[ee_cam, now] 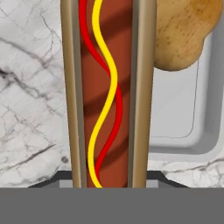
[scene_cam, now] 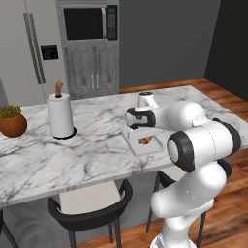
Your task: Place one cooked food and one vegetable from the large plate to each tupperware container.
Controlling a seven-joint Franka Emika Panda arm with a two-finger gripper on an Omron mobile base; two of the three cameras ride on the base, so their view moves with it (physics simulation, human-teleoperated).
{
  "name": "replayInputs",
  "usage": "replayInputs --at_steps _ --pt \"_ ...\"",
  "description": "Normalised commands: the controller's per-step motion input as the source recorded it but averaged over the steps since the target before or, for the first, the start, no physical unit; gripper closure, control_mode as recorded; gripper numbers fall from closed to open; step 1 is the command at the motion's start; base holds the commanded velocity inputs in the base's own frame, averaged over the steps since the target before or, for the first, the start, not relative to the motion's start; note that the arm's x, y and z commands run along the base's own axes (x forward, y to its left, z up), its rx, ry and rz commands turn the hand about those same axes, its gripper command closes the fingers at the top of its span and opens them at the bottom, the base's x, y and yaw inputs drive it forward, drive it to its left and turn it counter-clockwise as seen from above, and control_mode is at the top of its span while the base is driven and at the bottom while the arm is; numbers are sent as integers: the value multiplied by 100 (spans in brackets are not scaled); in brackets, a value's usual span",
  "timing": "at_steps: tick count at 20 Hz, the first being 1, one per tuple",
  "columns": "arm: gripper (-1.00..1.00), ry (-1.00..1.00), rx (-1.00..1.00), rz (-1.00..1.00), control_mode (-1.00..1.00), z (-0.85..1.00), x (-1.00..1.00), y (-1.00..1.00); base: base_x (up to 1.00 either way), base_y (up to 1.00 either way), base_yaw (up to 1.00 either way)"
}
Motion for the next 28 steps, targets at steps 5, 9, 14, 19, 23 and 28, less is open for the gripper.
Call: replayInputs --at_steps 5,9,14,19,23,28 --pt "100 -3 0 0 -100 0 3 0 0 0 0" --pt "100 -2 0 0 -100 0 18 0 0 0 0" --pt "100 0 0 0 -100 -10 19 7 0 0 0" --pt "100 0 0 0 -100 -25 8 2 0 0 0" --pt "100 0 0 0 -100 -23 1 0 0 0 0" --pt "100 0 0 0 -100 -16 17 0 0 0 0"
